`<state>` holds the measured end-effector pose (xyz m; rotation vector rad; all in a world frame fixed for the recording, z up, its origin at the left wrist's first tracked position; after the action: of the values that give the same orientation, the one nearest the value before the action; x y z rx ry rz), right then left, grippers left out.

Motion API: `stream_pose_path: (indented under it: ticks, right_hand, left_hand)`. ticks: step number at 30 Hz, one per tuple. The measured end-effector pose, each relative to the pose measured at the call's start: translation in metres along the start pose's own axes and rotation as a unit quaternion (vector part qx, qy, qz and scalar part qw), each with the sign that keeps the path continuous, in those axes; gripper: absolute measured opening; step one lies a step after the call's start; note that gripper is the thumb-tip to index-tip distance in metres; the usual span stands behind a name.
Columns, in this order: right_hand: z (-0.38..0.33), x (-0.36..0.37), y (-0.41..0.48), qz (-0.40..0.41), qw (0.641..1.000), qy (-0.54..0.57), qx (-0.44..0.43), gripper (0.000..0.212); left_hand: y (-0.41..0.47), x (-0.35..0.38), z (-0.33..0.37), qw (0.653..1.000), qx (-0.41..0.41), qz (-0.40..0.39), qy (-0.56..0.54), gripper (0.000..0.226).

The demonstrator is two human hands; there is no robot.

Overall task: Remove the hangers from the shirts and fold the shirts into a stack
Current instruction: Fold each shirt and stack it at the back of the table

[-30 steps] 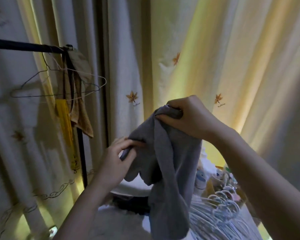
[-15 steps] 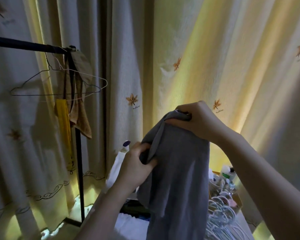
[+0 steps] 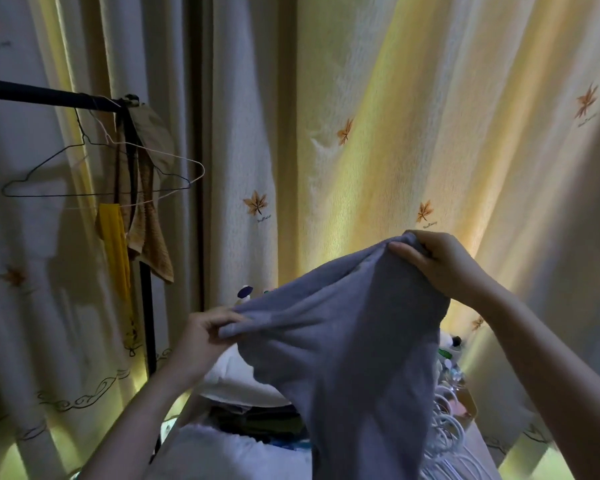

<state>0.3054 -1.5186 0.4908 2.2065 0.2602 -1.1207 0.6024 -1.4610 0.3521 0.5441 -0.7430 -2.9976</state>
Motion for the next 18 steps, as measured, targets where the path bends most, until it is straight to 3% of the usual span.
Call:
stream_pose_path:
  ticks: [2,5,7,10,14,18]
  right_hand:
    - [0.009,-0.002,-0.003,0.040,0.999,0.021,0.020,0.045]
    - [0.016,-0.002,-0.005,0.106,0.993,0.023,0.041,0.048]
    - [0.017,0.002,-0.005,0.131,0.990,0.020,0.047,0.049]
    - [0.018,0.004,-0.006,0.135,0.989,0.043,0.044,0.049]
    - [0.016,-0.001,-0.005,0.131,0.987,0.088,0.042,0.036]
    - [0.014,-0.001,0.000,0.140,0.984,0.104,0.045,0.036]
  left_hand:
    - [0.004,-0.007,0.007,0.999,0.017,0.020,-0.036,0.027]
    - [0.006,0.000,0.004,0.991,-0.021,0.059,-0.115,0.016]
    - [0.005,0.004,0.004,0.991,-0.028,0.088,-0.100,0.012]
    - [0.008,0.003,0.000,0.980,-0.070,0.064,-0.175,0.018]
    - [0.009,0.002,-0.008,0.905,-0.166,0.028,-0.391,0.026]
    - [-0.021,0.053,-0.046,0.825,-0.265,-0.090,-0.492,0.084]
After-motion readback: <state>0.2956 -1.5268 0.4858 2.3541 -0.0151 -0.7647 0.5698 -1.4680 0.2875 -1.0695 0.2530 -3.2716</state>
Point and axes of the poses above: each hand's wrist, its own y-axis towards the middle knuckle, its own x-axis out of the palm, z = x × y, the point moved 7 cm from there along y, towards the middle knuckle, and after that the axes turned 6 degrees about -z, right-handed, at the moved point
